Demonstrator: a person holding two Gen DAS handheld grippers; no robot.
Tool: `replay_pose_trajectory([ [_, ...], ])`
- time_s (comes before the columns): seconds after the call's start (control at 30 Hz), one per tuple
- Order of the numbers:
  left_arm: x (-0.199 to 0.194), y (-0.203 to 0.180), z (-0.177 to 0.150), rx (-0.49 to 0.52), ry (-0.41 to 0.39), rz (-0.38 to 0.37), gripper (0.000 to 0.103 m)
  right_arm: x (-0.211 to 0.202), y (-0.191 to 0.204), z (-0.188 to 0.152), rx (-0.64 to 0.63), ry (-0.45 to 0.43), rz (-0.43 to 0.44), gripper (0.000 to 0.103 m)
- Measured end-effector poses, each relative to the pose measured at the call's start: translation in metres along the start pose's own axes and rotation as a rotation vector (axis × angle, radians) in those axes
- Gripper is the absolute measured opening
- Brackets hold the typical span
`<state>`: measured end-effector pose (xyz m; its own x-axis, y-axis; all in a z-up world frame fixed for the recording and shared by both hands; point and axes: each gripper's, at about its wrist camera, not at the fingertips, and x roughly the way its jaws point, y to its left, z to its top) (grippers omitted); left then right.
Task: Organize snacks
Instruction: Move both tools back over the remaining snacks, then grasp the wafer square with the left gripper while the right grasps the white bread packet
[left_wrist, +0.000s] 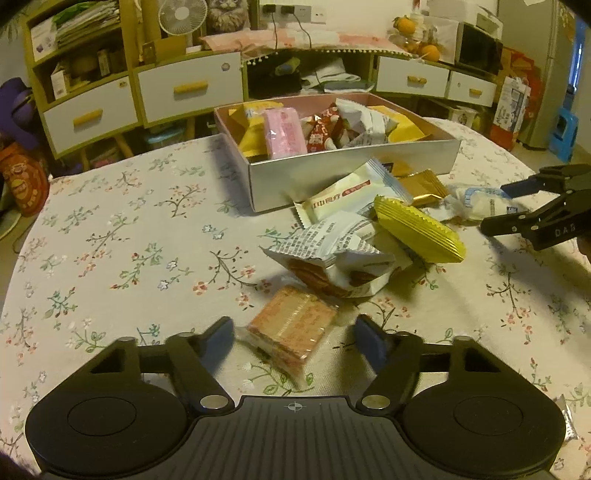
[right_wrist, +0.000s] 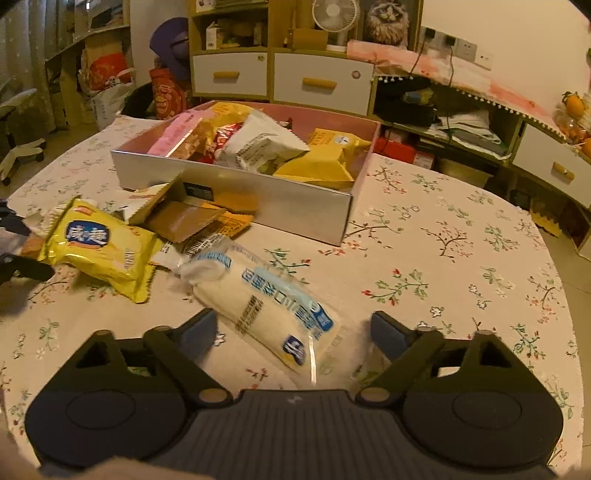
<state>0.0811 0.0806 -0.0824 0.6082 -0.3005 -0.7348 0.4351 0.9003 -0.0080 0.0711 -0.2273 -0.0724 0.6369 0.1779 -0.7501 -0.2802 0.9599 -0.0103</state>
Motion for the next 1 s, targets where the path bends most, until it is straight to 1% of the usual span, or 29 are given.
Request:
replay_pose_trajectory([
  [0.03,-0.001,0.001,0.0,-0.004,0.002,0.0,0.063,-0.001,0.001,0.0,-0.002,0.001,0.005,0.08],
  [0.07,-0.002,0.001,0.0,-0.006,0.004,0.003,0.059,-0.002,0.002,0.0,-0.004,0.002,0.012,0.074],
  [0.1,-0.003,0.002,0.0,-0.007,0.007,0.005,0.057,-0.004,0.003,0.0,-0.005,0.003,0.022,0.069],
  [0.2,-0.005,0.001,0.0,-0.01,0.021,0.003,0.053,-0.006,0.008,0.0,-0.011,0.014,0.042,0.065],
  [0.3,-0.008,-0.001,-0.001,-0.004,0.036,-0.007,0.052,-0.009,0.016,-0.001,-0.034,0.026,0.076,0.061],
  [0.37,-0.01,-0.003,-0.002,0.004,0.047,-0.022,0.051,-0.012,0.022,-0.002,-0.053,0.047,0.129,0.061],
  [0.43,-0.011,-0.005,-0.002,0.012,0.057,-0.039,0.05,-0.014,0.03,-0.003,-0.086,0.066,0.176,0.066],
  [0.47,-0.012,-0.007,-0.003,0.017,0.06,-0.047,0.051,-0.015,0.034,-0.004,-0.106,0.075,0.182,0.069],
  [0.5,-0.012,-0.008,-0.003,0.021,0.062,-0.05,0.051,-0.016,0.036,-0.004,-0.118,0.08,0.18,0.071],
  [0.53,-0.013,-0.01,-0.004,0.026,0.061,-0.046,0.054,-0.016,0.037,-0.005,-0.12,0.081,0.175,0.073],
  [0.6,-0.012,-0.013,-0.005,0.039,0.059,-0.038,0.057,-0.013,0.037,-0.003,-0.105,0.084,0.155,0.082],
  [0.7,-0.011,-0.014,-0.004,0.039,0.058,-0.031,0.06,-0.009,0.035,-0.003,-0.085,0.079,0.128,0.084],
  [0.83,-0.008,-0.016,-0.001,0.029,0.058,-0.025,0.06,-0.002,0.035,0.001,-0.07,0.065,0.114,0.083],
  [0.93,-0.007,-0.016,0.0,0.022,0.053,-0.021,0.06,0.0,0.038,0.002,-0.066,0.054,0.12,0.076],
  [1.0,-0.006,-0.017,0.0,0.019,0.049,-0.016,0.06,-0.001,0.04,0.003,-0.067,0.049,0.128,0.069],
])
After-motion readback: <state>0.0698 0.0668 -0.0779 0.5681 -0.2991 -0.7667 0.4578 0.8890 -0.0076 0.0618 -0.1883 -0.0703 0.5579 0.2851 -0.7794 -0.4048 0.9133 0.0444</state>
